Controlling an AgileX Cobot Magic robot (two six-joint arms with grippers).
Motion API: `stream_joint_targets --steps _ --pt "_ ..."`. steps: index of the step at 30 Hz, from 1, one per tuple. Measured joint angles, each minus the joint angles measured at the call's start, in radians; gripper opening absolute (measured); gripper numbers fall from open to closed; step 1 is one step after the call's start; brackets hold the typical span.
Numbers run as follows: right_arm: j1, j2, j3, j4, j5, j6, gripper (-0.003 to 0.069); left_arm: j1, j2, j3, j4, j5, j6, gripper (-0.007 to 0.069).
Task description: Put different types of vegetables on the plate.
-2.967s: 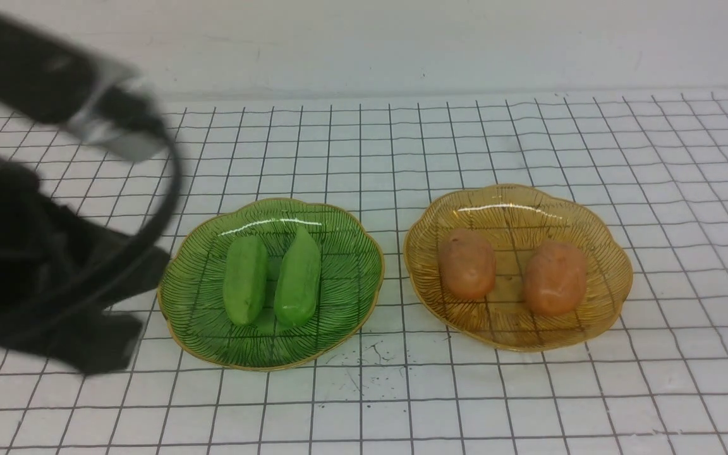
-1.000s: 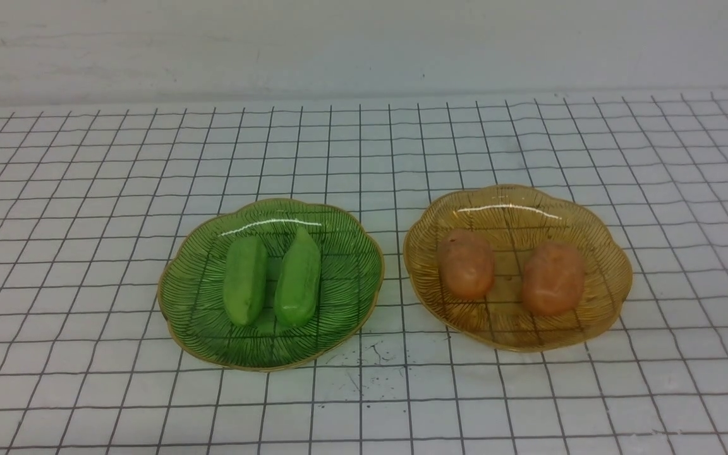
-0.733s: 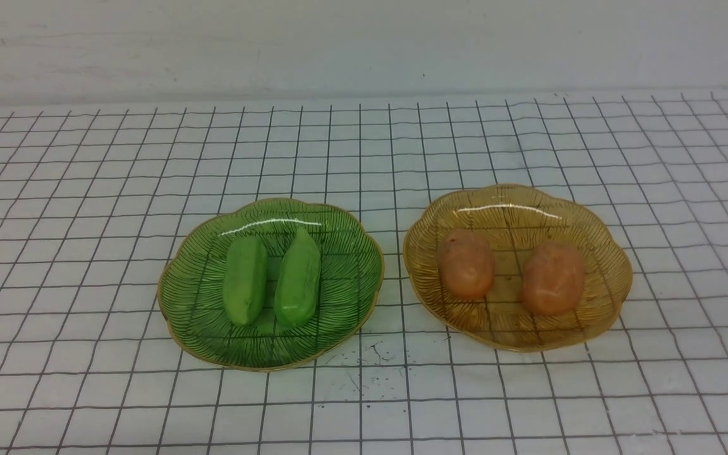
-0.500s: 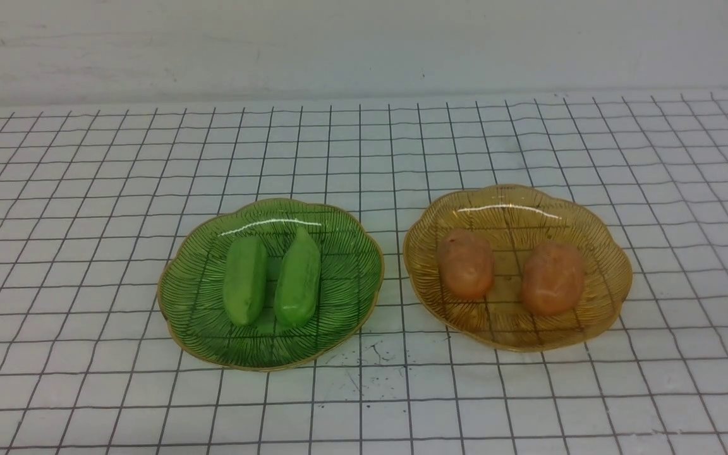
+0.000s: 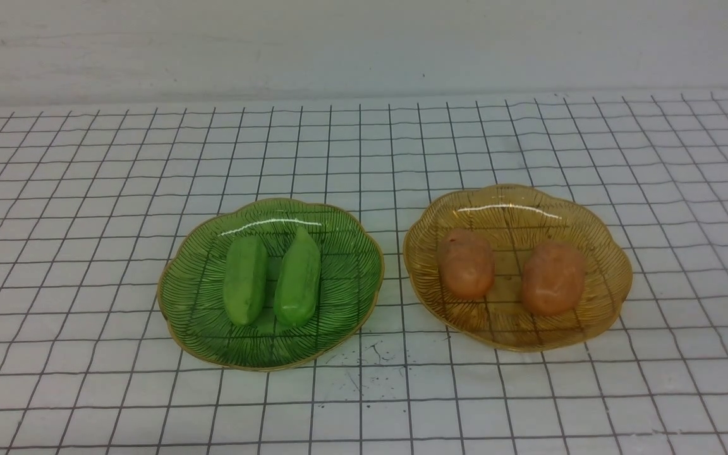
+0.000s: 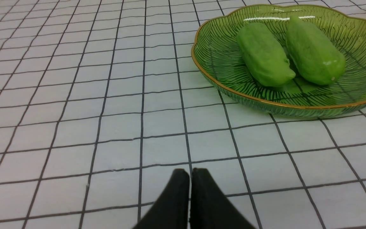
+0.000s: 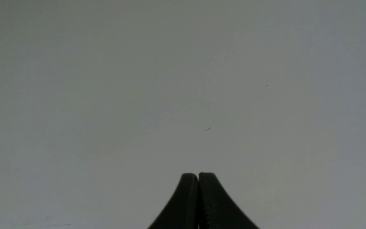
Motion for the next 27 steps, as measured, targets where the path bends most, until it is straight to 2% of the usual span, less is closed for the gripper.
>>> stream_joint_targets --steps 4,6,12,17,20,22,24,27 --pt "-0.009 -0.032 0.02 -0.087 0.003 -0.003 -0.0015 0.001 0.0 0.0 0.0 0.0 0.0 -0.0008" --pt "-0.05 -0.045 0.066 -0.126 0.012 -0.011 -0.0015 0.001 0.0 0.0 0.0 0.0 0.0 -0.0008" --pt "-0.124 -0.046 0.241 -0.142 0.029 -0.019 -0.0015 0.001 0.0 0.0 0.0 0.0 0.0 -0.0008" --pt "-0.16 -0.085 0.556 -0.176 -0.004 -0.072 -0.0015 0.001 0.0 0.0 0.0 0.0 0.0 -0.0008" --pt "-0.16 -0.138 0.667 -0.177 -0.01 -0.074 -0.0015 0.001 0.0 0.0 0.0 0.0 0.0 -0.0008" --pt "-0.16 -0.161 0.681 -0.168 0.006 -0.073 -0.0015 0.001 0.0 0.0 0.0 0.0 0.0 -0.0008" --pt "-0.16 -0.185 0.686 -0.136 0.105 -0.054 -0.0015 0.001 0.0 0.0 0.0 0.0 0.0 -0.0008" --pt "-0.16 -0.185 0.684 -0.134 0.124 -0.058 -0.0015 0.001 0.0 0.0 0.0 -0.001 0.0 -0.0008"
